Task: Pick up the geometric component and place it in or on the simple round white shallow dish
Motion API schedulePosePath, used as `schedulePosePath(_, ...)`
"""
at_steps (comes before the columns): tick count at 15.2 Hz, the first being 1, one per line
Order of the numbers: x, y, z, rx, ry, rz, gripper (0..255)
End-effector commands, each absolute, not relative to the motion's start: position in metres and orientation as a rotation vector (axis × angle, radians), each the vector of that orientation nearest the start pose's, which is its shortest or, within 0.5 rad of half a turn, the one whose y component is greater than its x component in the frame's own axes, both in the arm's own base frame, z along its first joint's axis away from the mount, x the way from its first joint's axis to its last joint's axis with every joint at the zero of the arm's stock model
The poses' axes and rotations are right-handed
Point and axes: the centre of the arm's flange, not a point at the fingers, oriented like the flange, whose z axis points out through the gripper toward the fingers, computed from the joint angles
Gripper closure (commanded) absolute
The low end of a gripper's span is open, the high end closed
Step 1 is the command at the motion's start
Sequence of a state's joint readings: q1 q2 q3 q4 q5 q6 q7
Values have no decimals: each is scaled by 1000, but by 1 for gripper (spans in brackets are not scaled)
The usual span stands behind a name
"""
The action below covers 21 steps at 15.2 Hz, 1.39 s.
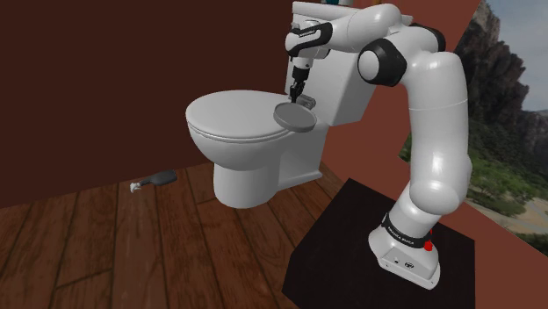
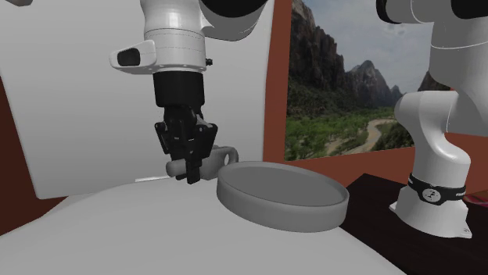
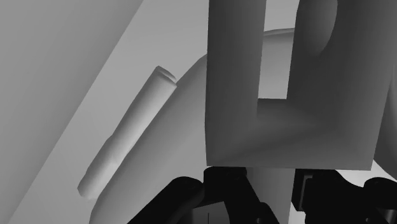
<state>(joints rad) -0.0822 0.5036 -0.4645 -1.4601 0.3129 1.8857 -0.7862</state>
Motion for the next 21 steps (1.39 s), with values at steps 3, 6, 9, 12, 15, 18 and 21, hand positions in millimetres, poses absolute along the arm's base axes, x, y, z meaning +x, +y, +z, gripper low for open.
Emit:
schedulePosePath(3, 625, -292, 413, -3053, -284, -44, 255)
schedulePosePath(6, 625, -292, 423, -3053, -284, -44, 255)
schedulePosePath(9, 625, -292, 439, -3053, -284, -44, 255)
schedulePosePath(12, 625, -292, 455, -3053, -284, -44, 255)
schedulePosePath(15, 625, -292, 471, -3053, -284, -44, 255)
schedulePosePath(18, 625, -292, 487, -3053, -284, -44, 255)
schedulePosePath(21, 625, -292, 503, -3053, -284, -44, 255)
